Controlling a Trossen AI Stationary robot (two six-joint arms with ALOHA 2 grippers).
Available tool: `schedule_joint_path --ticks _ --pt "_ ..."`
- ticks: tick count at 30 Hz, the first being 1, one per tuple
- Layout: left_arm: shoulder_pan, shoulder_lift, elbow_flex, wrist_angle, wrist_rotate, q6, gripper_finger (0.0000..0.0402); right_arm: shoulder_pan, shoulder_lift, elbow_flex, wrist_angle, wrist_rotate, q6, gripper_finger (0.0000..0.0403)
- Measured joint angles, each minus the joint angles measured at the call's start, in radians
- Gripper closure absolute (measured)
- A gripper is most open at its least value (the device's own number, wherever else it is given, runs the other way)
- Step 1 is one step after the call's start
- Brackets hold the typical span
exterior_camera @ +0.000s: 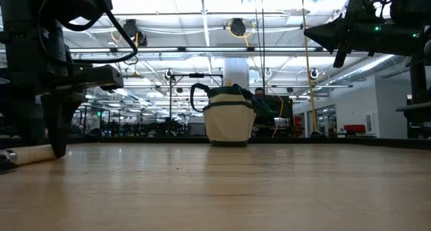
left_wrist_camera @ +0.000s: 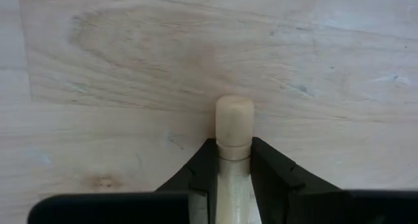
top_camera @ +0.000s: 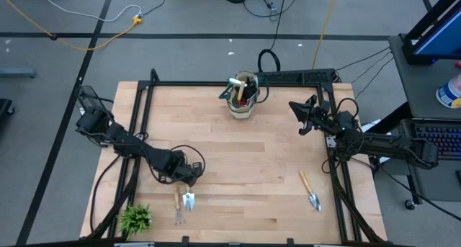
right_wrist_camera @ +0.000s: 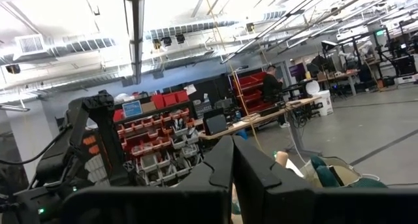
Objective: Pick & Place Garden tools in Gardening bag
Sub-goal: Put the left trowel into the gardening bag
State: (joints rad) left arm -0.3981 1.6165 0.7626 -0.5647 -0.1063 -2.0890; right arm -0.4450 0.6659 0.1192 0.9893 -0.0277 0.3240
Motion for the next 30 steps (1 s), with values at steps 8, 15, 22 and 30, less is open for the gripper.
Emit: schedule_joint_path --ticks 8,15,22,30 --pt "0.003 -0.031 -0.007 0.028 -0.113 0.027 0.0334 0.000 0.000 0.000 0.000 0.000 -0.007 0.0403" --pt "0.015 -0.079 -0.009 0.157 -0.372 0.049 0.0334 0.000 0.000 0.000 0.000 0.000 -0.008 0.0403" --pt "0.073 -0.142 -0.007 0.346 -0.491 0.273 0.0334 -0.001 0.000 0.000 0.000 0.000 -0.022 0.0403" --pt "0.143 -0.162 -0.006 0.680 -0.505 0.644 0.0334 -0.001 0.000 0.000 0.001 0.000 -0.022 0.0403"
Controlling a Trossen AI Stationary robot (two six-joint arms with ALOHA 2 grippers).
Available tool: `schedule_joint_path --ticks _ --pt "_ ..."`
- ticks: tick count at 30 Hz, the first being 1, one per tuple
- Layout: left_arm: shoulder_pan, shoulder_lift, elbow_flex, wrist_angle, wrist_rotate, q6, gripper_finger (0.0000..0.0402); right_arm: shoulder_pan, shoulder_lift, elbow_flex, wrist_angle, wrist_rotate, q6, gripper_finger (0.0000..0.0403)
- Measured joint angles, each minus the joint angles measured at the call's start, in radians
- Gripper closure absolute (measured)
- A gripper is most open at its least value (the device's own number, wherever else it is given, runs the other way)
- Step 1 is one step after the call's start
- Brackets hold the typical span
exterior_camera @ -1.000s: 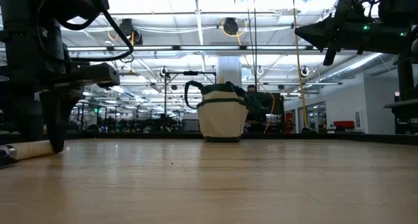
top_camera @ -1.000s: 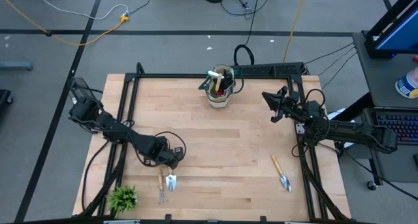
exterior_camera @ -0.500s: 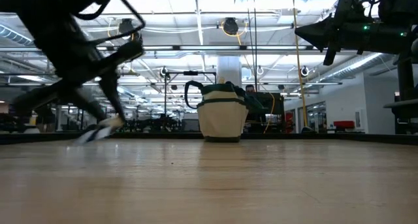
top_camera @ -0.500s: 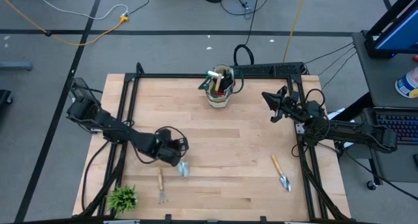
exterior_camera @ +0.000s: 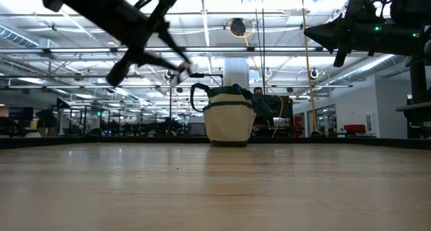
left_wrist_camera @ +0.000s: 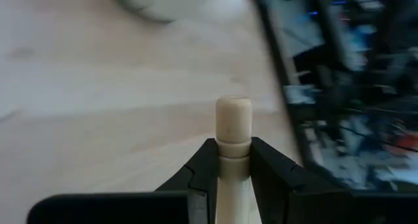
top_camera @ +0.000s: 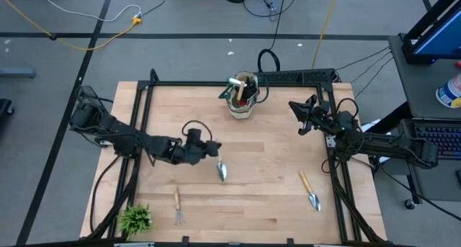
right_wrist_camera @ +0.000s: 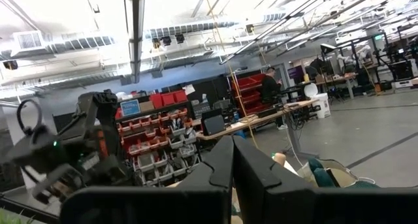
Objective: Pick & Place Garden tools in Gardening bag
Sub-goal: Put the left trowel into the gardening bag
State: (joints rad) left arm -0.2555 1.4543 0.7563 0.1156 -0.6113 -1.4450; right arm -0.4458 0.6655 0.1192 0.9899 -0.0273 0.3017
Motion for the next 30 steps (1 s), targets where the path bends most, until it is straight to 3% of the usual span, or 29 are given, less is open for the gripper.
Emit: schedule_joint_path --ticks 8,17,30 --pt "0.050 -0.001 0.000 0.327 0.087 0.394 0.0334 0.000 0.000 0.000 0.000 0.000 0.000 0.0403" --pt "0.099 -0.001 0.001 0.575 0.196 0.810 0.0334 0.000 0.000 0.000 0.000 0.000 0.000 0.0403" --pt "0.248 -0.001 0.002 0.776 0.306 1.134 0.0334 0.000 0.000 0.000 0.000 0.000 -0.026 0.0403"
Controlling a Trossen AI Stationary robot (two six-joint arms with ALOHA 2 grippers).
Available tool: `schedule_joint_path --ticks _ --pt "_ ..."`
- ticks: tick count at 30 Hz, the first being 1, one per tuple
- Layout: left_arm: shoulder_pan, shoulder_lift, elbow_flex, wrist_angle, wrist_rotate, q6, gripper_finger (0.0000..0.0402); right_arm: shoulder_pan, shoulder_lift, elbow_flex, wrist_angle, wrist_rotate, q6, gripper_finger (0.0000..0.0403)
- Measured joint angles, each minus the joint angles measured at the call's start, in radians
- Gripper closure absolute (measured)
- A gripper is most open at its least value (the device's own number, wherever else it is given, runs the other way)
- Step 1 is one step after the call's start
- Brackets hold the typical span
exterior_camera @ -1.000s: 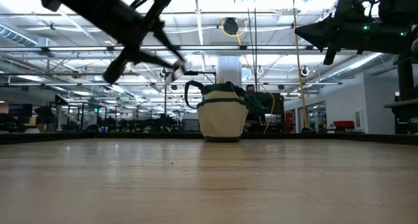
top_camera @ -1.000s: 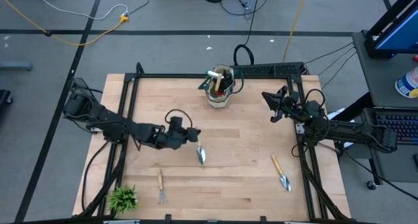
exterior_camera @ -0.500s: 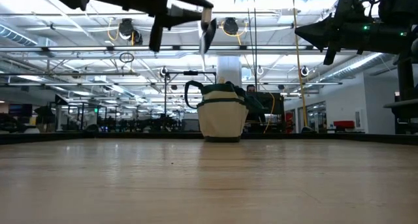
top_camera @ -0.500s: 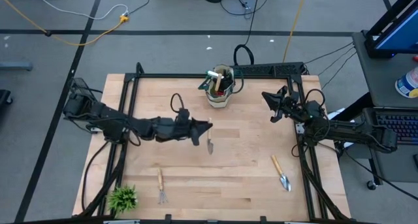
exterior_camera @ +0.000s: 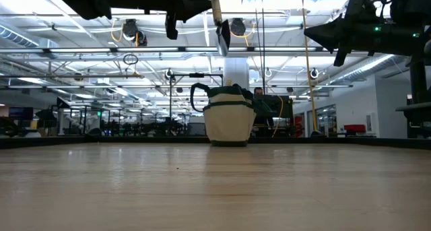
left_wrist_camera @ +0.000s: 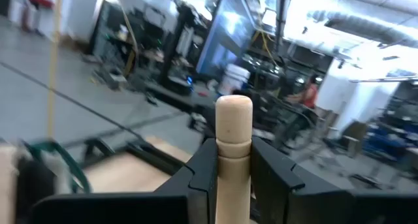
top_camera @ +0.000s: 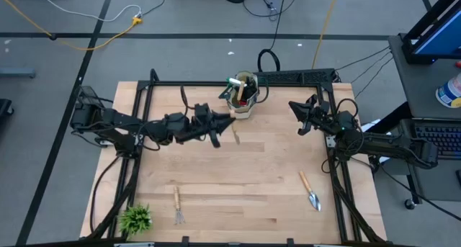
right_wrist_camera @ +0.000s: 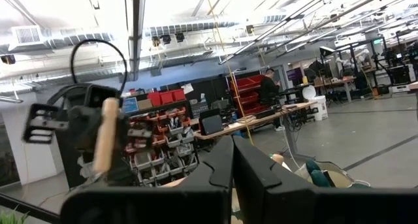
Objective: Pick & Place Garden tools in Gardening bag
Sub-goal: Put the left trowel into the gardening bag
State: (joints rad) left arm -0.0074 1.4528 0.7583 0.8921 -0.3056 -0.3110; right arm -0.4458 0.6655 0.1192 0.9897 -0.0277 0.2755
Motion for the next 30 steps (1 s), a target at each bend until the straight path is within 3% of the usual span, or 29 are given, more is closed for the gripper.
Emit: schedule_joint_path --ticks 8,18,30 --pt "0.106 -0.001 0.061 -0.022 0.040 0.160 0.0334 0.000 0.000 0.000 0.000 0.000 0.000 0.0403" --pt "0.221 -0.001 0.193 -0.223 0.073 0.296 0.0334 0.000 0.000 0.000 0.000 0.000 0.000 0.0403" --pt "0.347 -0.001 0.219 -0.233 0.069 0.298 0.0334 0.000 0.000 0.000 0.000 0.000 0.000 0.0403"
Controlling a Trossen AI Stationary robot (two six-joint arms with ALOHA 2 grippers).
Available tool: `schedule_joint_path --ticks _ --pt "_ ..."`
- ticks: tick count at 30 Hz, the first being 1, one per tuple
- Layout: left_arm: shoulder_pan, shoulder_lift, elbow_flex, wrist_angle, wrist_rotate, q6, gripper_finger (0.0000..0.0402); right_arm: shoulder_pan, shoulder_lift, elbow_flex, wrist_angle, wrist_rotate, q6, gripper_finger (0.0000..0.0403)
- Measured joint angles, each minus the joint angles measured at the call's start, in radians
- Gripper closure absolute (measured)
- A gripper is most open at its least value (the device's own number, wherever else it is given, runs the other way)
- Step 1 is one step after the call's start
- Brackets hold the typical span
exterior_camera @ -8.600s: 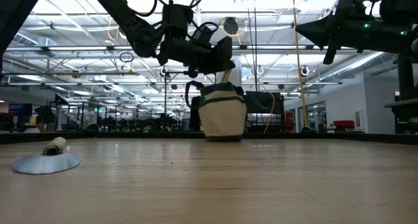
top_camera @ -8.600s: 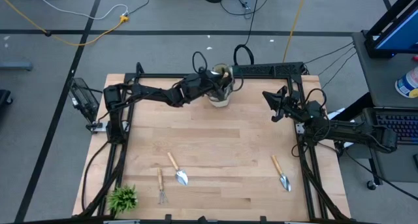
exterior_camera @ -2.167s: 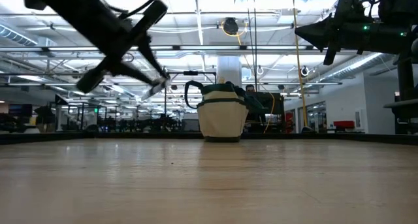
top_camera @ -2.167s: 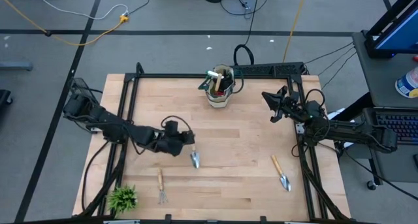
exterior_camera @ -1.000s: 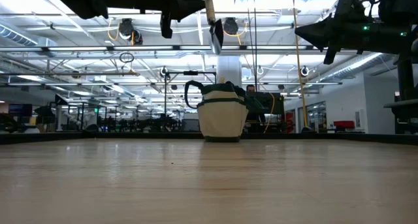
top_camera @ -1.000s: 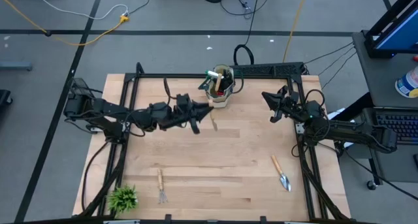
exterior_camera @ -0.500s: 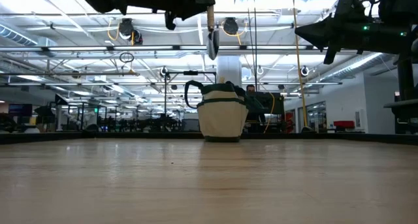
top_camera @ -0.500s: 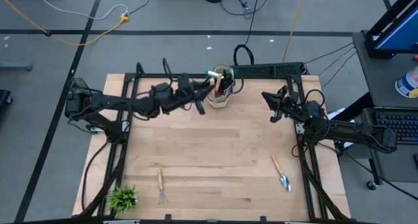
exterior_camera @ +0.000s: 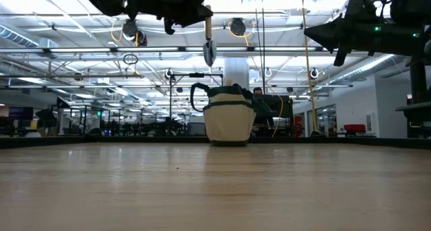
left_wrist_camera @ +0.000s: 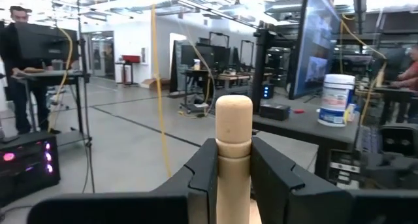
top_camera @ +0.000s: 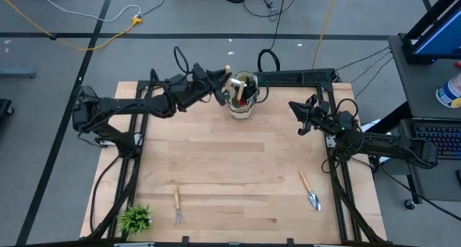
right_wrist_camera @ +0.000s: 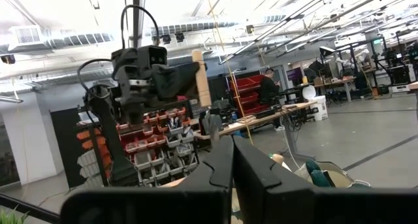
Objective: Pick & Place Garden tools in Gardening bag
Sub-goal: Put the left trowel into the gardening bag
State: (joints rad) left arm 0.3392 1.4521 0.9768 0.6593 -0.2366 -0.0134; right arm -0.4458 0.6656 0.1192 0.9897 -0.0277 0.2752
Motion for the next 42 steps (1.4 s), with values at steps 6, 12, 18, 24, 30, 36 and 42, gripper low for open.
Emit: schedule_joint_path --ticks 6,12,18,24,30,36,42 --pt "0.021 0.001 0.000 0.016 0.000 -0.014 0.0334 0.000 0.000 0.000 0.000 0.000 0.000 0.0403" --pt "0.020 0.074 0.019 0.081 0.001 -0.007 0.0334 0.000 0.000 0.000 0.000 0.000 -0.001 0.0403" --pt "0.024 0.195 0.113 0.073 0.000 0.006 0.0334 0.000 0.000 0.000 0.000 0.000 -0.004 0.0403" --pt "0.035 0.250 0.198 -0.006 -0.001 0.005 0.0334 0.000 0.000 0.000 0.000 0.000 -0.004 0.0403" --pt "0.028 0.251 0.201 -0.076 -0.007 -0.040 0.0334 0.000 0.000 0.000 0.000 0.000 -0.004 0.0403" --pt "0.005 0.250 0.201 -0.156 -0.048 -0.044 0.0334 0.000 0.000 0.000 0.000 0.000 -0.008 0.0403" --pt "-0.003 0.250 0.200 -0.220 -0.057 -0.072 0.0334 0.000 0.000 0.000 0.000 0.000 -0.008 0.0403"
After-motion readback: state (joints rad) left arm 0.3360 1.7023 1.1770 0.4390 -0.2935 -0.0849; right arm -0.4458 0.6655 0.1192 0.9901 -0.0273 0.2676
